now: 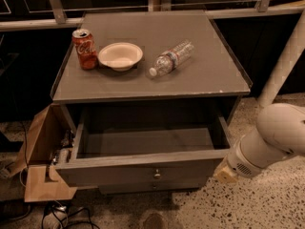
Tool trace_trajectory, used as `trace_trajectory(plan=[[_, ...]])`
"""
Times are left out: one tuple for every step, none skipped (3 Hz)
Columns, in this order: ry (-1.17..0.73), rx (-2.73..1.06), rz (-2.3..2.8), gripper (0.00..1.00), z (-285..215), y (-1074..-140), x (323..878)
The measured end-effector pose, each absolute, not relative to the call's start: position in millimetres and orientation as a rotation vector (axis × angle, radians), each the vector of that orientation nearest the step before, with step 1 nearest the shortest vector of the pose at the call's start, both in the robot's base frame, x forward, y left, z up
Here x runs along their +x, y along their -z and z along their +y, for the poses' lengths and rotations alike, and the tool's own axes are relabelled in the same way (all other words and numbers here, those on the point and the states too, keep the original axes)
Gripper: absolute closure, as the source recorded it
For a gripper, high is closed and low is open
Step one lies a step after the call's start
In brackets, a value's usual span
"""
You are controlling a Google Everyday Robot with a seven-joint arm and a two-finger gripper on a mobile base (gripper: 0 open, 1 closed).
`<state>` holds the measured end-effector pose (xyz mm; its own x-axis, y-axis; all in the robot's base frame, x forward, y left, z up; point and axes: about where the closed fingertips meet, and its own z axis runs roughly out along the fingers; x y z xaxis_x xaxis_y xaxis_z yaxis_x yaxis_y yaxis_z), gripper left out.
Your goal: Close top drawer
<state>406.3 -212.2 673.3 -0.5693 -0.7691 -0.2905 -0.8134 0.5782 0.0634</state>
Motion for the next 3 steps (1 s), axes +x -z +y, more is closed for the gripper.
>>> trace_trajectory(plan=[[-0.273, -1.250, 2.581, 1.00, -209.9, -661.4, 421.2], [-0.266, -1.192, 2.572, 1.00, -199.8, -645.0, 437.6], [-0.266, -1.192, 2.572, 1.00, -199.7, -645.0, 437.7]])
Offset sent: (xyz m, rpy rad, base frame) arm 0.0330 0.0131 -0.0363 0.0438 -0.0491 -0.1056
